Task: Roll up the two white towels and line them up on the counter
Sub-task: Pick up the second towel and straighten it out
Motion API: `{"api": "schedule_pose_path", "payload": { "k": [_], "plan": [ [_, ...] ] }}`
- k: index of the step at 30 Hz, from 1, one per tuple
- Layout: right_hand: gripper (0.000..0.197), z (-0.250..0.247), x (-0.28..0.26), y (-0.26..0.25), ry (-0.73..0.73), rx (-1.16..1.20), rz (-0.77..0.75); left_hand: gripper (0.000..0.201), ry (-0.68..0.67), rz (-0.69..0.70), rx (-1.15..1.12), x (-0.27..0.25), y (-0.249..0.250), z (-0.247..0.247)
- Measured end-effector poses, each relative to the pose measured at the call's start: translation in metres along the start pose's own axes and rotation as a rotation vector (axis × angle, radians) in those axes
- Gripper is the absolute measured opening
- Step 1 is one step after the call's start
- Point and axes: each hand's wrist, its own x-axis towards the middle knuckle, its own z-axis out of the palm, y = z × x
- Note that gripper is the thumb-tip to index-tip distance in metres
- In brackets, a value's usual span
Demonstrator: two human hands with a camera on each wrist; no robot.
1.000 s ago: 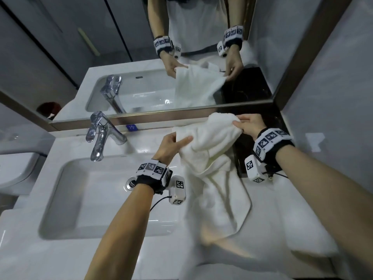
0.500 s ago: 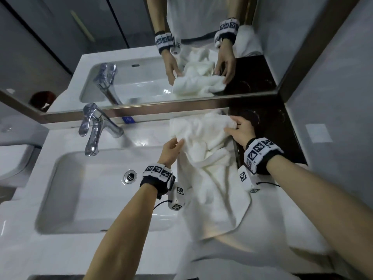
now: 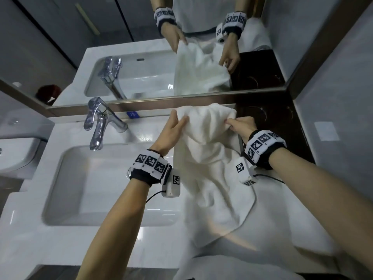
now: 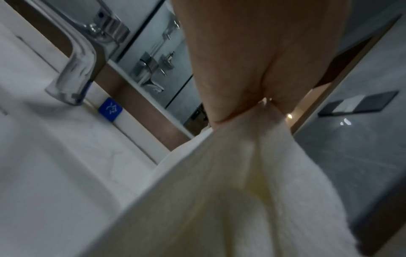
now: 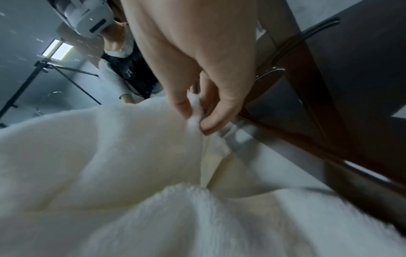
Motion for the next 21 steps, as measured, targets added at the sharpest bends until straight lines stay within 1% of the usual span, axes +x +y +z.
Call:
{"api": "schedule_pose_path", "payload": {
  "k": [1,3,4,7,9,10,11,12,13,15,16,18,20,21],
  "plan": [
    [0.026,0.0,0.0,-0.002,0.021,-0.001,-0.021,0.004,0.001,0.021,-0.027,0.0,0.004,-0.004],
    [0.021,-0.003,0.0,-0.01,0.042,0.014,-0.082,0.012,0.029,0.054,-0.077,-0.001,0.009,-0.013],
    [0.019,-0.007,-0.001,-0.015,0.028,0.032,-0.119,0.014,0.048,0.059,-0.09,-0.002,0.01,-0.018],
    [0.016,-0.019,-0.008,-0.03,-0.104,0.141,-0.237,0.016,0.134,0.066,-0.12,-0.005,0.008,-0.029],
    [0.02,-0.025,-0.016,-0.036,-0.172,0.214,-0.299,0.011,0.214,0.031,-0.192,-0.005,0.002,-0.031],
    [0.021,-0.026,-0.02,-0.037,-0.164,0.228,-0.339,0.004,0.234,0.001,-0.229,-0.004,-0.002,-0.031],
    [0.02,-0.027,-0.024,-0.037,-0.153,0.247,-0.365,0.008,0.247,-0.041,-0.257,-0.002,-0.006,-0.03],
    [0.019,-0.027,-0.027,-0.036,-0.165,0.279,-0.357,0.016,0.243,-0.094,-0.271,-0.001,-0.01,-0.027],
    [0.018,-0.026,-0.03,-0.035,-0.206,0.331,-0.314,0.021,0.231,-0.147,-0.284,-0.001,-0.014,-0.023],
    [0.019,-0.026,-0.033,-0.029,-0.315,0.454,-0.186,0.023,0.208,-0.233,-0.305,-0.001,-0.023,-0.016],
    [0.02,-0.025,-0.034,-0.024,-0.348,0.466,-0.126,0.023,0.191,-0.268,-0.311,0.0,-0.028,-0.014],
    [0.027,-0.024,-0.037,-0.01,-0.358,0.351,-0.054,0.026,0.147,-0.304,-0.315,0.0,-0.034,-0.011],
    [0.04,-0.023,-0.038,0.005,-0.334,0.15,-0.055,0.038,0.121,-0.308,-0.332,0.0,-0.042,-0.008],
    [0.046,-0.022,-0.039,0.01,-0.314,0.037,-0.082,0.041,0.126,-0.304,-0.332,-0.001,-0.045,-0.007]
  ]
}}
